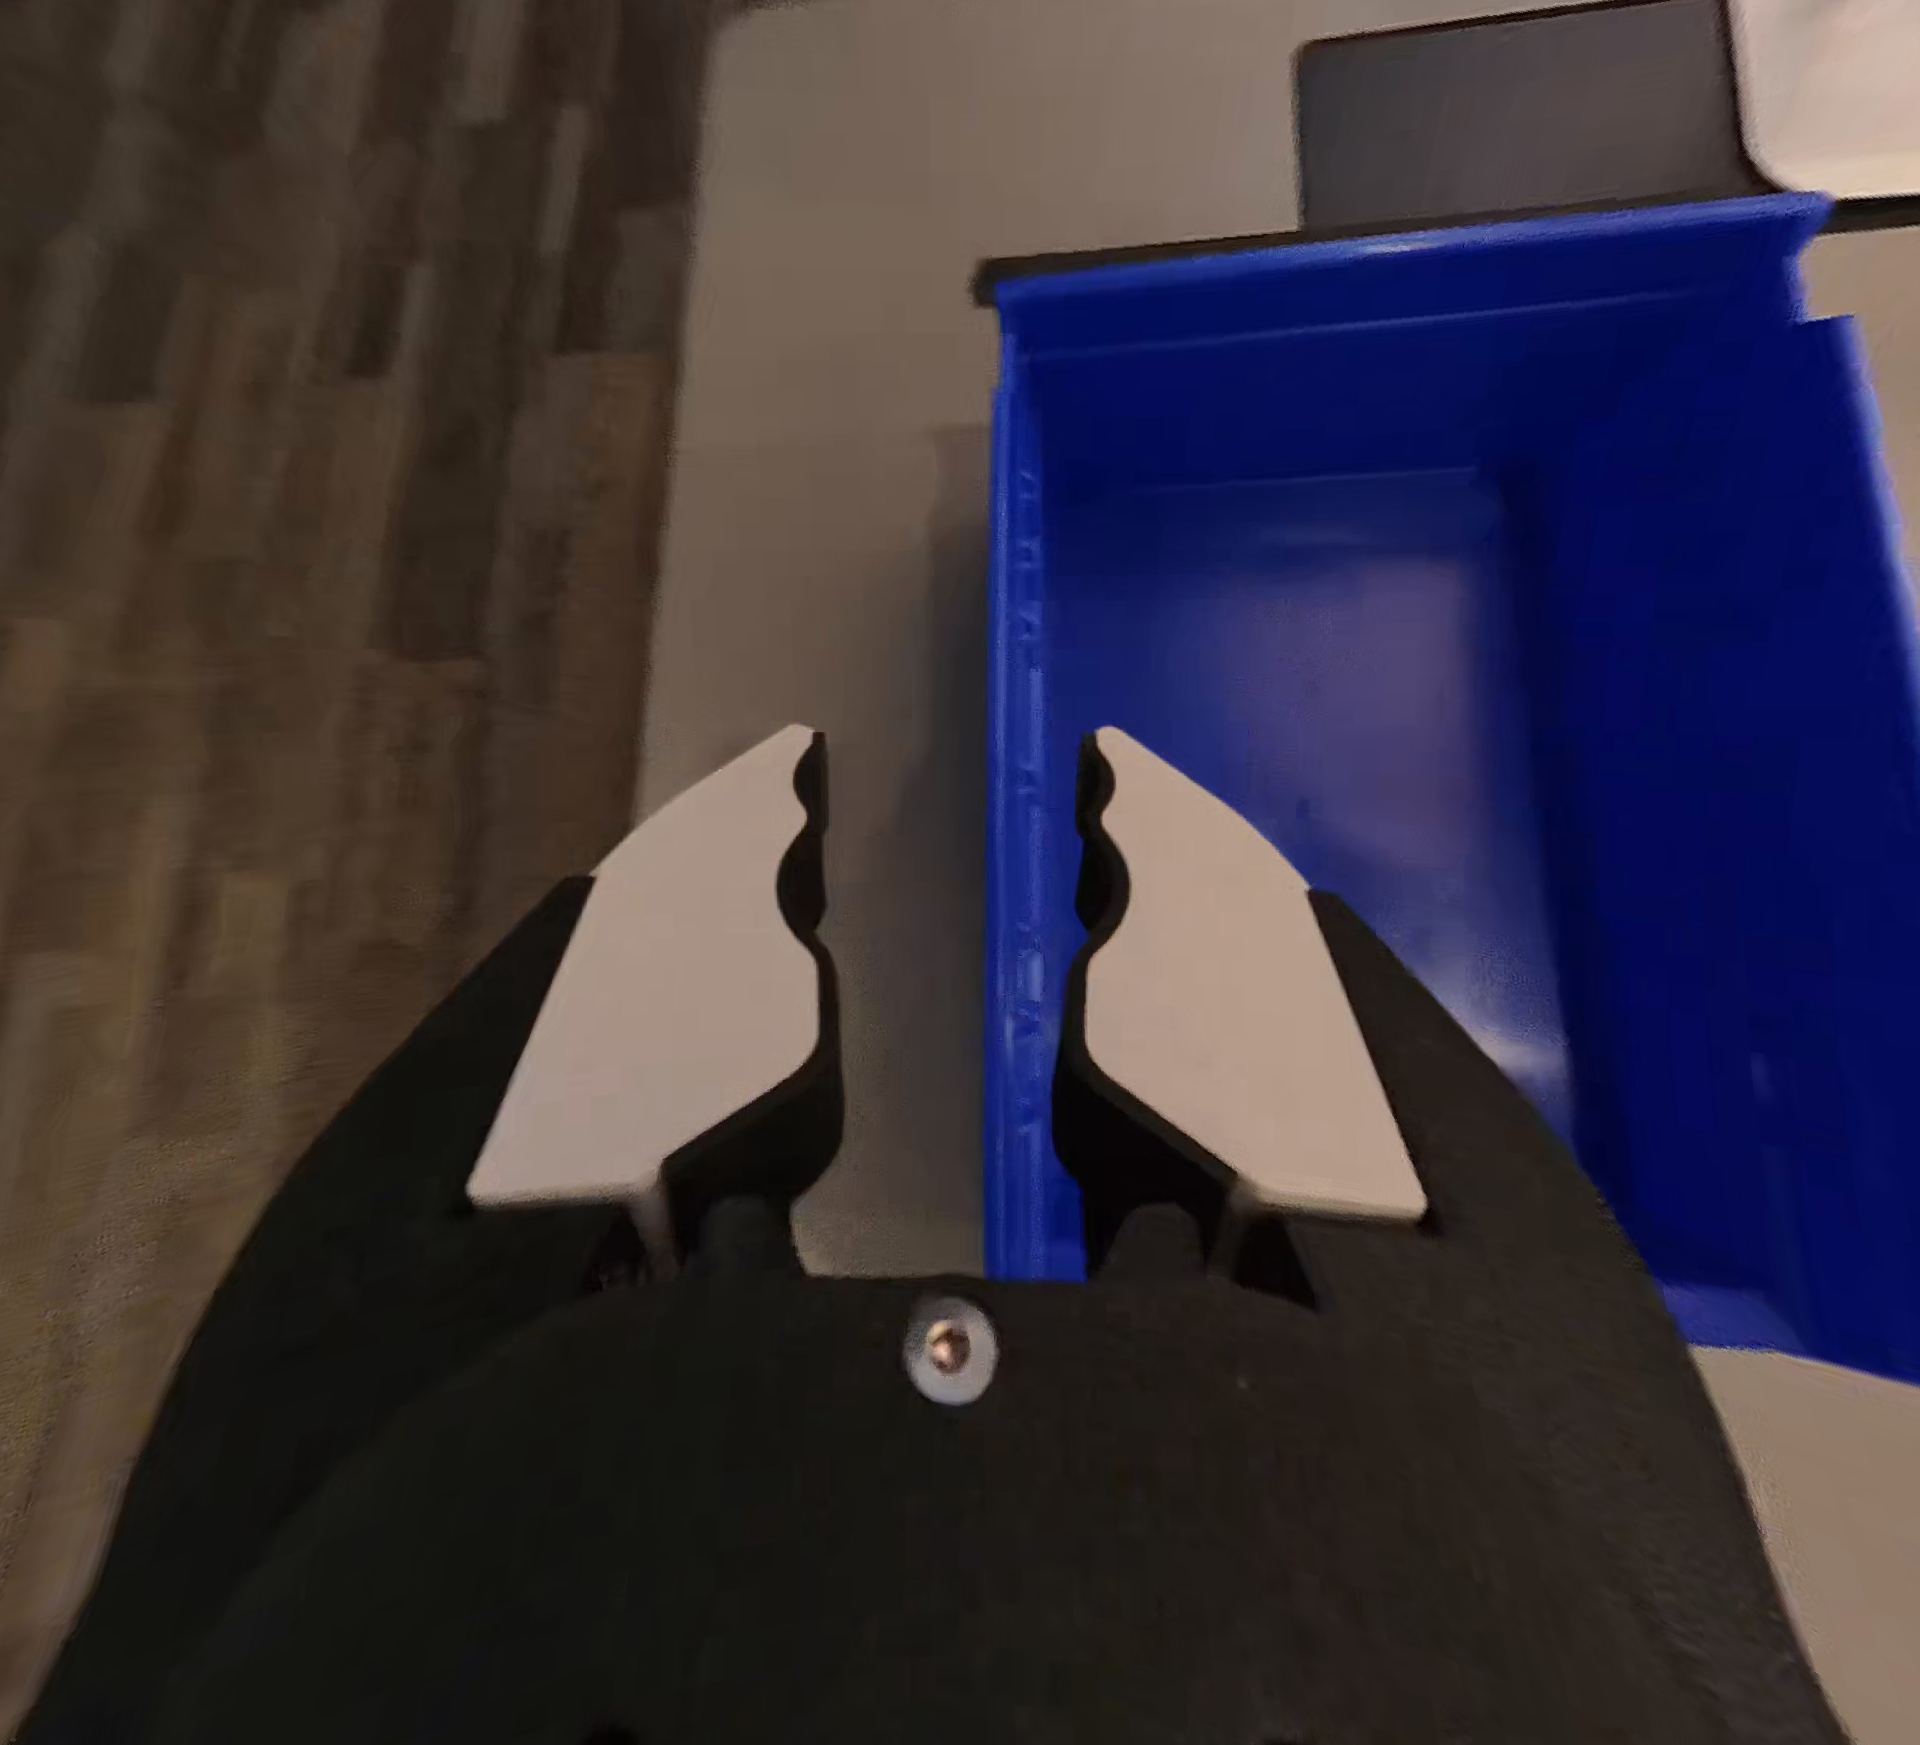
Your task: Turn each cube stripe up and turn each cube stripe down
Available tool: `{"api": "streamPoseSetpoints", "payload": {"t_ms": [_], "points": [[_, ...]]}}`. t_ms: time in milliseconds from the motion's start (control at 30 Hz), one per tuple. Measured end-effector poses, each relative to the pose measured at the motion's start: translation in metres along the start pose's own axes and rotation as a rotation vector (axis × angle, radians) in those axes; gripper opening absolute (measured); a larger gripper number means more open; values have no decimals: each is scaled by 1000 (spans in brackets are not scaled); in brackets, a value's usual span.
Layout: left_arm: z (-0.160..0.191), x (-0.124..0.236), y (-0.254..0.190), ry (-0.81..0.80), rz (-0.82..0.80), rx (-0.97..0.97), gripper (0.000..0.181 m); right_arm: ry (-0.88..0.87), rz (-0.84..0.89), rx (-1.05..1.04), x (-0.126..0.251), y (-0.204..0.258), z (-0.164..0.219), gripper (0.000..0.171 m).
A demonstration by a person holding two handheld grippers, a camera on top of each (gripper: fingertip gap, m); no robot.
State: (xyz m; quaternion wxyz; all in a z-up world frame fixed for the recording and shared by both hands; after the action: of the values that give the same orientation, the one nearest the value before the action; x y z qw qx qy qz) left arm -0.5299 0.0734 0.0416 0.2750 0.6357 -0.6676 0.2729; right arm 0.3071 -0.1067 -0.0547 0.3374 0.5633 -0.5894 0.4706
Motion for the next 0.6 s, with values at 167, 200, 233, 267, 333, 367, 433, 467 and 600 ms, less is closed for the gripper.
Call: {"api": "streamPoseSetpoints", "payload": {"t_ms": [167, 200, 233, 267, 333, 367, 433, 467, 600], "points": [[46, -44, 6, 368, 31, 54, 43, 16, -31, -5, -14, -1, 4, 42], [53, -50, 2, 428, 49, 56, 33, 18, -47, -6, -16, 0, 5, 40], [57, -55, -2, 464, 72, 63, 30, 21, -54, -2, -17, 0, 5, 36], [58, -59, -5, 481, 77, 67, 29, 23, -58, 4, -19, 1, 5, 32], [60, -66, -5, 502, 46, 58, 27, 18, -97, 13, -20, 5, 2, 20], [61, -67, -4, 512, 20, 49, 24, 17, -125, 15, -20, 8, 1, 11], [61, -68, 0, 516, -27, 35, 8, 36, -141, 4, -20, 10, 0, 8], [61, -68, -1, 521, -20, 36, 8, 39, -144, -4, -20, 10, 0, 7], [63, -66, -10, 536, 78, 71, 4, 47, -156, -39, -20, 10, -1, 7]]}}
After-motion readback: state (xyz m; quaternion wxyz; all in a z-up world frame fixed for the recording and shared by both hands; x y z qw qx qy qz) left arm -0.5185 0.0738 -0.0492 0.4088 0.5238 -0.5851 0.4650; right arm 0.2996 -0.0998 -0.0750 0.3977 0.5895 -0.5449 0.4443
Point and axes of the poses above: each gripper's, where its closed fingertips meet, x back along the fingers, z out of its underside, y = z × x across the jaws, the point moved 4 cm from there along x, back along the fingers, and after that the axes turned 13 degrees about x, right-handed, at the moved point
